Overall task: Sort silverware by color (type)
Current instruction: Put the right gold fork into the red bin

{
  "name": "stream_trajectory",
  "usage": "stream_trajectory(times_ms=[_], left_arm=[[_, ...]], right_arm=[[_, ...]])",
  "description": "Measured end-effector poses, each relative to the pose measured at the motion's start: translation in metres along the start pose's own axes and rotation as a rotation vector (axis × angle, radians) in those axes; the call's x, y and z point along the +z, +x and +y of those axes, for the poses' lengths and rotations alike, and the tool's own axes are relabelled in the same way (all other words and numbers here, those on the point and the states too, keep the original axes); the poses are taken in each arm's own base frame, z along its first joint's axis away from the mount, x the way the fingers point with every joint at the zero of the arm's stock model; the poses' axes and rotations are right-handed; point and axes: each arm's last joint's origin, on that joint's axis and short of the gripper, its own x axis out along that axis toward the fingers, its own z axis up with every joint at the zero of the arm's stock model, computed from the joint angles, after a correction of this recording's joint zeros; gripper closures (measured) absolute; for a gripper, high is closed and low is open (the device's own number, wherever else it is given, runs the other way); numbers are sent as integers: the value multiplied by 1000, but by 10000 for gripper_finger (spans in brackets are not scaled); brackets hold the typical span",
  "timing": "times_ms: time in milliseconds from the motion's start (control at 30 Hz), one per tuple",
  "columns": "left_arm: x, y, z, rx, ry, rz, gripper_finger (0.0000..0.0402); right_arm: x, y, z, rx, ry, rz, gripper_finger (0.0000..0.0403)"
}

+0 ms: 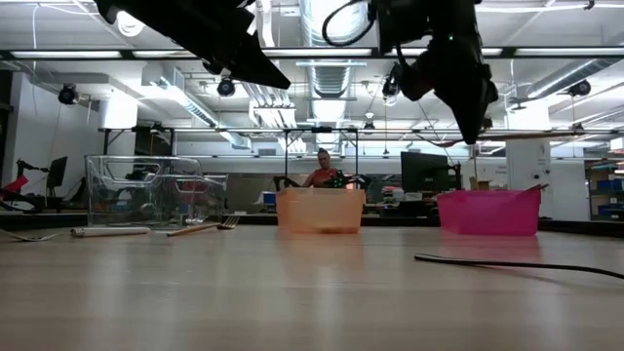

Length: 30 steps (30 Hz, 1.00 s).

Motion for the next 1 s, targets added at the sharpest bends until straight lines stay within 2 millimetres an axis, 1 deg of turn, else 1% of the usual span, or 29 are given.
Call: stream_trajectory(times_ms=[100, 267, 500, 733, 867, 1000], left_arm=[[0, 0, 0, 0, 0, 0, 375], [0, 0, 0, 0, 0, 0, 375], [0, 0, 0, 0, 0, 0, 375], [0, 0, 0, 0, 0, 0, 375], [0, 0, 0, 0, 0, 0, 375], [0, 0, 0, 0, 1, 1, 375]], right_arm=[[4, -1, -15, -36, 12, 62, 391], [10, -2, -44, -43, 65, 109, 390], [21, -4, -88, -23, 181, 108, 390], [26, -3, -136, -1, 313, 117, 390], [29, 2, -160, 9, 385, 139, 390], [35, 15, -178, 18, 427, 188, 390]])
